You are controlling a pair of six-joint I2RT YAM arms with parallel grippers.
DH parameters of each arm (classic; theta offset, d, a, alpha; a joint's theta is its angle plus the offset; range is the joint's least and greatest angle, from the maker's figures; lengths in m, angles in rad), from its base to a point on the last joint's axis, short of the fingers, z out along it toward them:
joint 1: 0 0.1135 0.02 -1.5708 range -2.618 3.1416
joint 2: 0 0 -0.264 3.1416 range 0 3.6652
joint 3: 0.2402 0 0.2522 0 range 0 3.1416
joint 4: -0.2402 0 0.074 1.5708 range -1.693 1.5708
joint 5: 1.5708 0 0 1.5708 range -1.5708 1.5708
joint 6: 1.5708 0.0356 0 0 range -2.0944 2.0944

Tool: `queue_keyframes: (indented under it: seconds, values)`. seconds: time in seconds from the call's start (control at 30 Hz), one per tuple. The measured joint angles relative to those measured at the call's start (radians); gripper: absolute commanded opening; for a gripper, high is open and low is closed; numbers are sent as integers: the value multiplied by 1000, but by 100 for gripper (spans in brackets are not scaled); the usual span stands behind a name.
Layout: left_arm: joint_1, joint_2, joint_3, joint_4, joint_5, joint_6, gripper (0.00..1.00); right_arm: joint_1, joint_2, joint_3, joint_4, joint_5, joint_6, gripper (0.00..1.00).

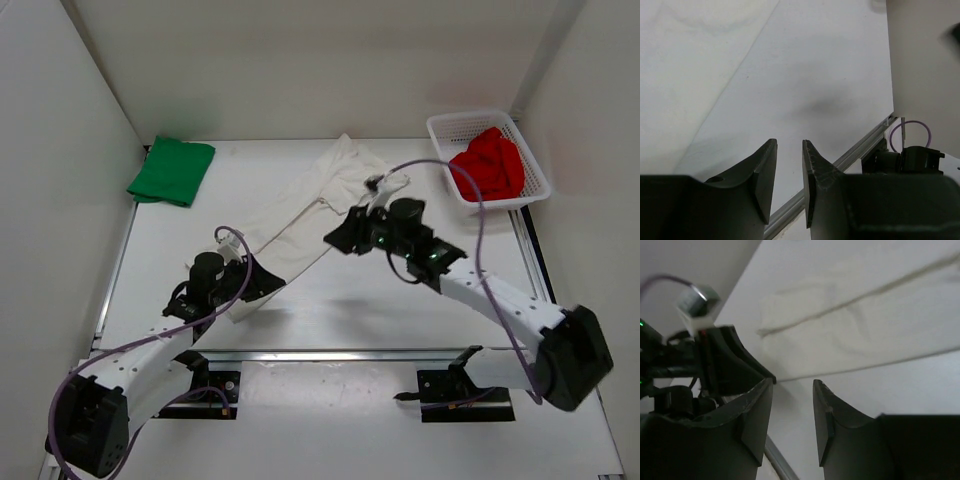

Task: Fold and stack the t-shirts
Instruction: Rotate the tshirt 90 degrees

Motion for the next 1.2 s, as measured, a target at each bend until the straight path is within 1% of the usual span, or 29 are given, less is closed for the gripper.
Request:
queue_keyframes:
  seconds: [0.03, 0.07, 0.1, 0.13, 0.17, 0.23, 0.33, 0.4, 0.47, 0.57, 0.6, 0.63, 0.67, 0.7, 0.73, 0.77, 0.83, 0.9, 1.0, 1.03, 1.07, 1.1, 1.13, 1.17, 1.2]
  values:
    - [5, -6, 5, -8, 3, -1, 37, 31, 10, -62, 58, 2, 34, 37]
    - [10, -10, 16, -21, 6, -1, 38, 68, 58, -111, 108, 6, 72, 37]
    - [17, -17, 32, -35, 8, 1, 38, 100, 120, -134, 139, 19, 103, 40]
    - [22, -25, 45, -45, 9, 5, 39, 130, 217, -141, 156, 37, 131, 41]
    - [29, -37, 60, -58, 8, 7, 39, 161, 311, -141, 159, 51, 157, 42]
    - [44, -66, 80, -76, 2, 14, 38, 204, 433, -135, 156, 74, 198, 44]
    - [64, -98, 81, -82, -5, 15, 36, 241, 503, -68, 212, 105, 266, 45]
    - [70, -103, 68, -75, -4, 9, 36, 249, 543, -30, 251, 138, 306, 44]
    - [73, -101, 49, -71, -4, 3, 36, 253, 592, -5, 278, 159, 343, 39]
    - [77, -96, 41, -83, -5, 5, 36, 256, 675, 63, 311, 166, 406, 35]
    - [77, -97, 42, -83, -5, 8, 35, 257, 698, 83, 322, 167, 421, 29]
    - [77, -97, 42, -84, -6, 9, 36, 259, 715, 101, 326, 170, 427, 11]
    - [77, -96, 42, -87, -6, 11, 35, 260, 730, 113, 329, 171, 431, 4]
    - [78, -96, 42, -89, -6, 12, 36, 260, 741, 118, 325, 171, 440, 0]
    - [78, -96, 42, -89, -6, 14, 36, 258, 748, 116, 336, 161, 455, 1]
    - [79, -95, 42, -91, -7, 16, 35, 254, 747, 105, 348, 157, 460, 0]
    - [79, -93, 42, -97, -11, 21, 36, 238, 713, 43, 383, 147, 466, 0]
    - [78, -82, 42, -97, -15, 28, 37, 208, 637, -56, 387, 134, 458, 0]
    - [65, -59, 41, -97, -29, 35, 37, 88, 472, -224, 334, 97, 400, 0]
    - [54, -51, 40, -97, -34, 39, 37, 30, 413, -272, 303, 84, 375, 4]
    - [37, -44, 36, -93, -40, 39, 37, -21, 362, -311, 281, 73, 353, 16]
    - [17, -39, 29, -93, -53, 42, 37, -83, 300, -359, 262, 60, 332, 23]
    - [-10, -32, 21, -94, -64, 44, 38, -151, 223, -414, 241, 52, 306, 35]
    - [-38, -25, 15, -95, -82, 49, 38, -206, 147, -462, 217, 42, 285, 41]
    - [-69, -14, 10, -98, -98, 54, 39, -245, 73, -503, 189, 40, 270, 42]
